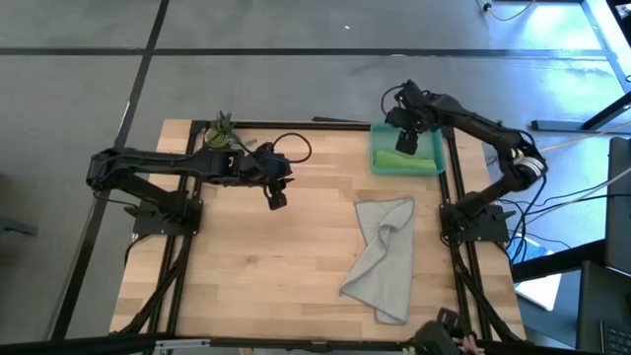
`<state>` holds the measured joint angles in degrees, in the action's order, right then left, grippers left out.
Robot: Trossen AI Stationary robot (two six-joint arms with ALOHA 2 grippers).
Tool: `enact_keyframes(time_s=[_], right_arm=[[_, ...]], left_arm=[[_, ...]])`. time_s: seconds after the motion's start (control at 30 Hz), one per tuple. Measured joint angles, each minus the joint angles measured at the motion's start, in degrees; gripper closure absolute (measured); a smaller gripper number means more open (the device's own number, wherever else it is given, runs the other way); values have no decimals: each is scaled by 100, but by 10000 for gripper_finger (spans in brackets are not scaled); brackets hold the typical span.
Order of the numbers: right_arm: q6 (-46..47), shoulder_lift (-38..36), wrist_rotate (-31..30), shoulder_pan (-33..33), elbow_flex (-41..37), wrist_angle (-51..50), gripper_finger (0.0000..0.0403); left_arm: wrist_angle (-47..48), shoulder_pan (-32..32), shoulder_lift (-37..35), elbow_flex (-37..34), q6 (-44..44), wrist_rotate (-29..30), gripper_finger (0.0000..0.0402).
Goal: Roll microfiber towels into tight, uniform cylinder then place into a basket
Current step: Fold the gray microfiber cloth
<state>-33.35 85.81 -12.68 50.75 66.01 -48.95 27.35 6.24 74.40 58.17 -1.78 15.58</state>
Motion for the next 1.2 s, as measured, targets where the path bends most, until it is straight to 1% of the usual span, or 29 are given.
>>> enact_keyframes(time_s=[0.07,0.17,0.3,0.43,0.53,0.6,0.7,0.9,1.0,1.07,1.2], right_arm=[[157,-373,62,-199,59,-152,185],[350,-1014,-138,-660,15,-211,185],[677,-1674,-69,-1514,-74,-574,185],[1598,-1972,-60,-2406,-74,-1027,185],[2152,-2090,-173,-2971,-77,-1102,185],[2436,-2173,-397,-3253,-78,-1141,185],[2848,-2306,-704,-3546,-78,-1277,185],[3339,-2414,-722,-3926,-78,-1391,185],[3456,-2404,-726,-4063,-78,-1467,185],[3457,-2397,-724,-4128,-78,-1550,185],[3469,-2421,-727,-4201,-78,-1766,185]], left_arm=[[-177,2,150,0,81,-78,315],[-599,0,405,0,323,-481,315],[-1195,2,703,0,684,-887,315],[-1954,36,1138,2,817,-919,316],[-2629,87,1576,3,1130,-1195,316],[-2851,129,1886,122,1187,-1390,316],[-2830,142,2343,540,1395,-1428,316],[-2593,131,3369,1451,1877,-1524,316],[-2624,169,3839,1939,1859,-1586,315],[-2584,185,4161,2227,1683,-1681,315],[-2555,185,4729,2615,1481,-1782,315]])
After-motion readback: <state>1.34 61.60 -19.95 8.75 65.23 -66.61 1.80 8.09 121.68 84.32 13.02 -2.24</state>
